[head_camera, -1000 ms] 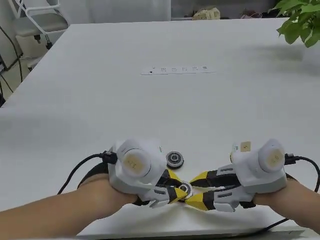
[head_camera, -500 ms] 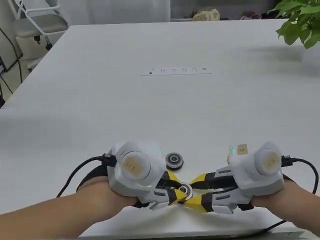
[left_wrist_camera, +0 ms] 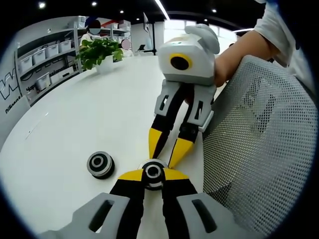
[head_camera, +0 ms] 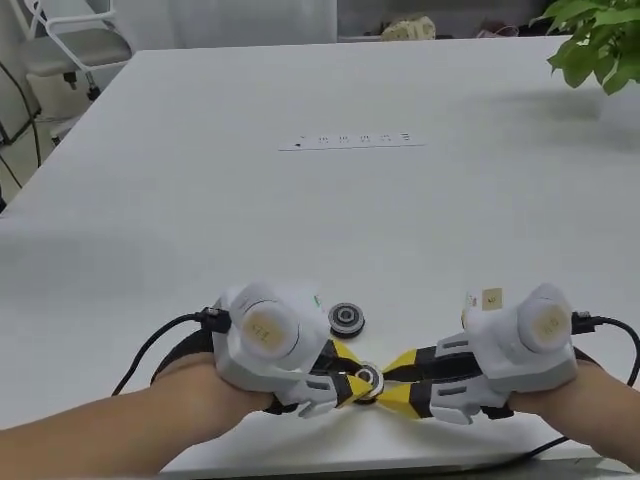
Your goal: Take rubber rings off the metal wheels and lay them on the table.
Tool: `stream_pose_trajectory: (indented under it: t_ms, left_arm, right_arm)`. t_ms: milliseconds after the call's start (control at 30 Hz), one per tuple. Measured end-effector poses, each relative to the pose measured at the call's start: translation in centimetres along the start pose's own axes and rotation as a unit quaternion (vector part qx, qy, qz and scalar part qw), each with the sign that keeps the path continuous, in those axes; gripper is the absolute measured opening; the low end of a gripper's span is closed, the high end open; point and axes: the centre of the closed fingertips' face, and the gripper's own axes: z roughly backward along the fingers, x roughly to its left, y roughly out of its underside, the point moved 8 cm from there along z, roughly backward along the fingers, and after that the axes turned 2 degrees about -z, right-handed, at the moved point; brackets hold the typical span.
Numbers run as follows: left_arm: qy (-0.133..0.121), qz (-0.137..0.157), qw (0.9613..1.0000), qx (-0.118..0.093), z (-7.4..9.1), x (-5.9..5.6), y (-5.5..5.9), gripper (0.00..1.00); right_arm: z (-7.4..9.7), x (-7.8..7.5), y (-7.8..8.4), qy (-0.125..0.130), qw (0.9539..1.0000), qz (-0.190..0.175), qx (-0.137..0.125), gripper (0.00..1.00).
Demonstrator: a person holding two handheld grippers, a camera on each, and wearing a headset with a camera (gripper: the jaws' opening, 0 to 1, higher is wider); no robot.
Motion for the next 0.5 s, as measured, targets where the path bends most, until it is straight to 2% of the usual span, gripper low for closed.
stream_pose_trajectory:
  t_ms: [167, 267, 500]
  left_arm:
    - [0.000, 0.001, 1.0000, -0.001, 0.02, -0.02, 0.05, 0.07]
    - [0.001, 0.002, 1.0000, -0.002, 0.03, -0.06, 0.08, 0.07]
    - [0.000, 0.002, 1.0000, -0.003, 0.07, -0.15, 0.07, 0.07]
  right_arm:
    - [-0.05, 0.03, -0.06, 0.000, 1.0000, 0.003, 0.002, 0.13]
    - [-0.18, 0.02, -0.11, 0.001, 1.0000, -0.002, 0.000, 0.23]
    - [-0.57, -0.16, -0.51, 0.000, 0.9999, -0.002, -0.010, 0.29]
